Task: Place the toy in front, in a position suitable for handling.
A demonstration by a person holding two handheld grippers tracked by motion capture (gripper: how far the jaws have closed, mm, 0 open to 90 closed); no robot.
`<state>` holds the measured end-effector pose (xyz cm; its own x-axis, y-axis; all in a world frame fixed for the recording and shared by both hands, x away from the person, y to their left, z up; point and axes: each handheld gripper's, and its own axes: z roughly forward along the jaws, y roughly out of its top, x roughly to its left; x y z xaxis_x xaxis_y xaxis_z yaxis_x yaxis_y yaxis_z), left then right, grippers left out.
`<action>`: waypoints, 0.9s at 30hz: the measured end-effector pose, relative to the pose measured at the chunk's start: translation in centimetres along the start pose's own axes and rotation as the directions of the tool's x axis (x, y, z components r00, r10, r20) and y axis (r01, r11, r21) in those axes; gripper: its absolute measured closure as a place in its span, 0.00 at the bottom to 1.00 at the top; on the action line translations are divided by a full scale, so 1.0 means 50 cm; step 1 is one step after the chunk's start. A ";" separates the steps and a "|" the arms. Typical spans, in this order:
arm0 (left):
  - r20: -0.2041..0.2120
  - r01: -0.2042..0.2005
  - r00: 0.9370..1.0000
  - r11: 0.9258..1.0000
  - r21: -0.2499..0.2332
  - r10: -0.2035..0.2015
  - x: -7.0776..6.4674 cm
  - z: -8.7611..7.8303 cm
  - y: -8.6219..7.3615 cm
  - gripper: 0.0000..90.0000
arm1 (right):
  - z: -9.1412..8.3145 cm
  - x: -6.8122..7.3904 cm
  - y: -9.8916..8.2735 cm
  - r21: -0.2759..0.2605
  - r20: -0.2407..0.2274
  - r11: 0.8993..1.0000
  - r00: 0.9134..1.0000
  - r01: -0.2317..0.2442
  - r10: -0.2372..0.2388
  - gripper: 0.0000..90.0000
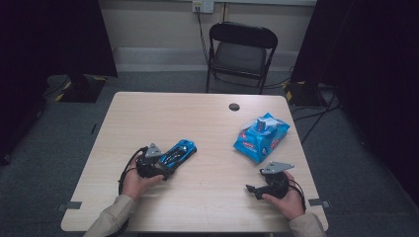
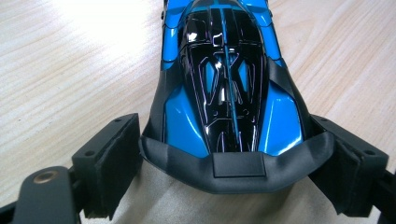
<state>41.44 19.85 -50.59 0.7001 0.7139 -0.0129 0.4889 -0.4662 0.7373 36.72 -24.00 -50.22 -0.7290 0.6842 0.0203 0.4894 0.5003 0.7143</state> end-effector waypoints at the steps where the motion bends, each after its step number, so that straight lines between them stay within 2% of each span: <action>1: 0.000 0.002 1.000 1.000 -0.002 -0.002 -0.001 0.000 0.000 0.18 | 0.000 0.000 0.000 0.000 0.000 1.000 1.000 0.000 0.000 0.17; 4: 0.009 -0.014 1.000 1.000 -0.015 0.014 -0.005 0.001 0.002 0.26 | -0.007 0.002 0.007 0.011 -0.016 1.000 1.000 0.001 0.000 0.20; 13: -0.004 -0.020 1.000 1.000 -0.019 0.020 -0.008 0.001 0.002 0.26 | -0.030 -0.006 0.022 -0.008 -0.015 1.000 1.000 -0.022 0.022 0.21; 18: 0.003 -0.007 1.000 1.000 -0.014 0.007 -0.006 0.002 0.003 0.27 | -0.052 -0.017 0.044 -0.020 0.000 0.999 1.000 -0.028 0.028 0.22; 27: 0.005 -0.007 1.000 1.000 -0.014 0.007 -0.005 0.002 0.003 0.27 | -0.087 -0.072 0.096 -0.012 0.050 0.997 0.996 -0.073 0.073 0.25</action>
<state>41.38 19.54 -50.54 0.7060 0.7081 -0.0115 0.4768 -0.4633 0.7470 39.60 -26.37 -43.79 -0.6666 0.7445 0.0376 0.5352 0.4428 0.7194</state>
